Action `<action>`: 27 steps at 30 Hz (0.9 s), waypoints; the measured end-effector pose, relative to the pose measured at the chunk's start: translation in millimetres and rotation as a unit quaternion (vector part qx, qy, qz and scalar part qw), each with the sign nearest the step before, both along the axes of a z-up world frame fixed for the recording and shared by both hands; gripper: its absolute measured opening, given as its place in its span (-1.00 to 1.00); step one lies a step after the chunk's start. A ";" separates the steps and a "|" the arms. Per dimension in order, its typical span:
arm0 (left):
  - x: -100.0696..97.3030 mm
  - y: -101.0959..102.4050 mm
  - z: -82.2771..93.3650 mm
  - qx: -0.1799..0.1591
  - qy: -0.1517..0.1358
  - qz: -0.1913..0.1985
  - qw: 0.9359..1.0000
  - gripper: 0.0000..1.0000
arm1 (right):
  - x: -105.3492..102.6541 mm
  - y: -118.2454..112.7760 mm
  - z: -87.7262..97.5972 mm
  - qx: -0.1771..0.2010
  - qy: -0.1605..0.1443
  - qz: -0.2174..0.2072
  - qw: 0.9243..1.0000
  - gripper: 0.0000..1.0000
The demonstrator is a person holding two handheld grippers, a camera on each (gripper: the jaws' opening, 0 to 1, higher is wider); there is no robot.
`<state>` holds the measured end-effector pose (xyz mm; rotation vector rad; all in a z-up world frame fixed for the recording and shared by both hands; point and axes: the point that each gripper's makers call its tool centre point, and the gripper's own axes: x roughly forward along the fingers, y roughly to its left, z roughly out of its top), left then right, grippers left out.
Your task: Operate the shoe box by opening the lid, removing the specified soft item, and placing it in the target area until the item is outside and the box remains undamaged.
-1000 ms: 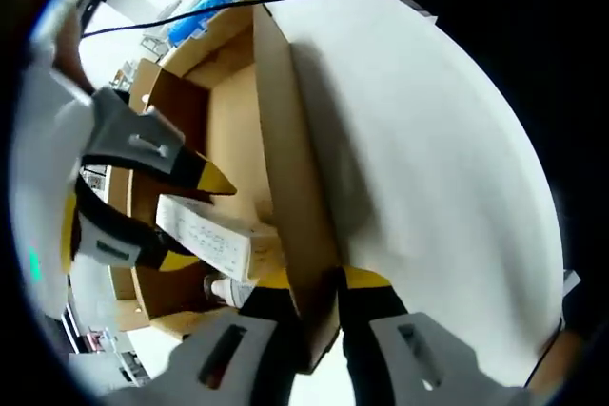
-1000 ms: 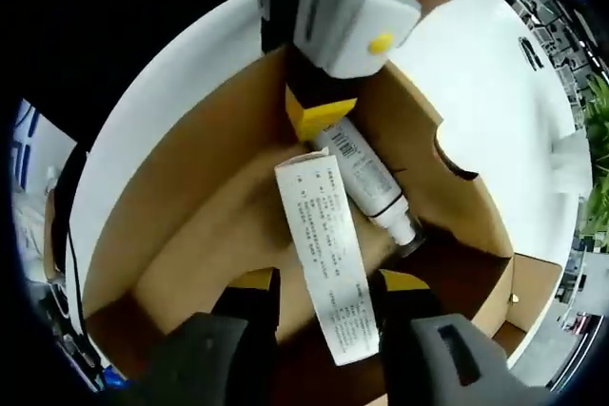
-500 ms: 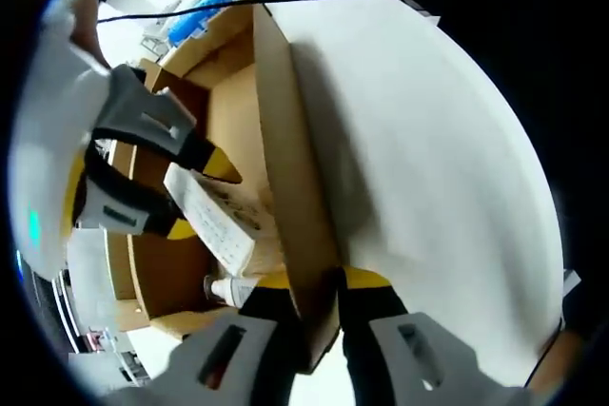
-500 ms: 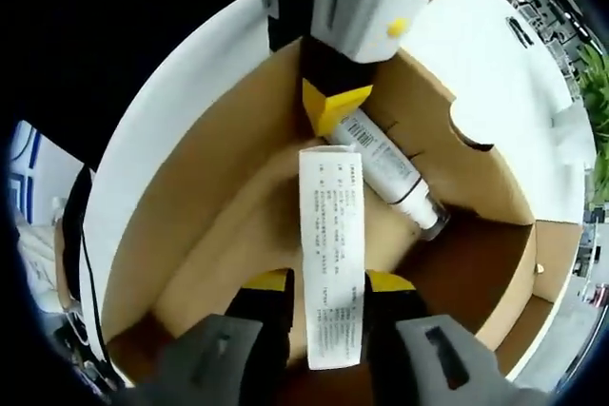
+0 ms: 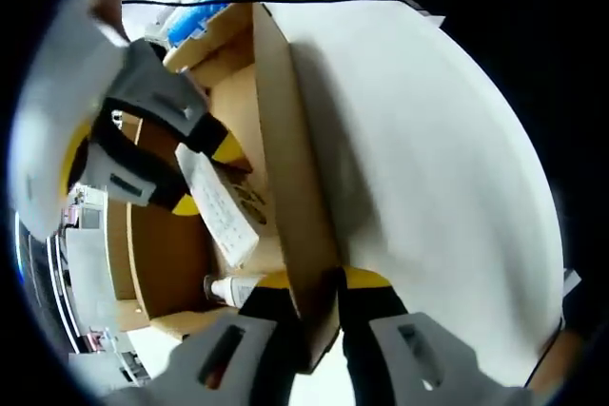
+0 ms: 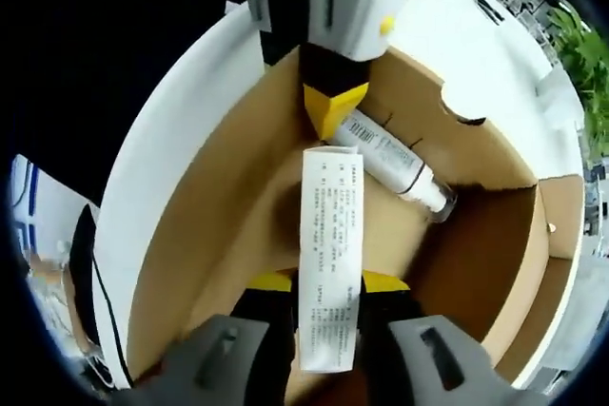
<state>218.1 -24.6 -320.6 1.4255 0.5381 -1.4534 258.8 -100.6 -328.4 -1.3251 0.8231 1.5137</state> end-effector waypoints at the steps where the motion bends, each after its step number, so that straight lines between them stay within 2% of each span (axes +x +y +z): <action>1: 0.0 0.0 0.0 0.000 0.000 0.000 1.000 -0.75 | -0.8 -3.4 0.3 0.001 0.004 -0.017 1.000 -0.56; 8: 0.1 0.0 0.2 0.000 0.000 0.000 1.000 -0.75 | -7.4 -17.1 2.5 0.007 0.001 -0.071 0.997 -0.56; 15: -0.1 -0.3 0.4 0.000 0.000 0.001 1.000 -0.75 | -4.9 -36.9 2.2 0.011 -0.006 -0.122 0.992 -0.56; 19: -0.1 -0.4 0.5 0.000 0.000 0.001 1.000 -0.75 | -3.7 -46.3 2.5 0.019 -0.011 -0.171 0.985 -0.56; 27: -0.4 -0.4 0.3 0.000 0.000 0.002 1.000 -0.75 | -5.6 -63.7 2.1 0.026 -0.016 -0.213 0.977 -0.56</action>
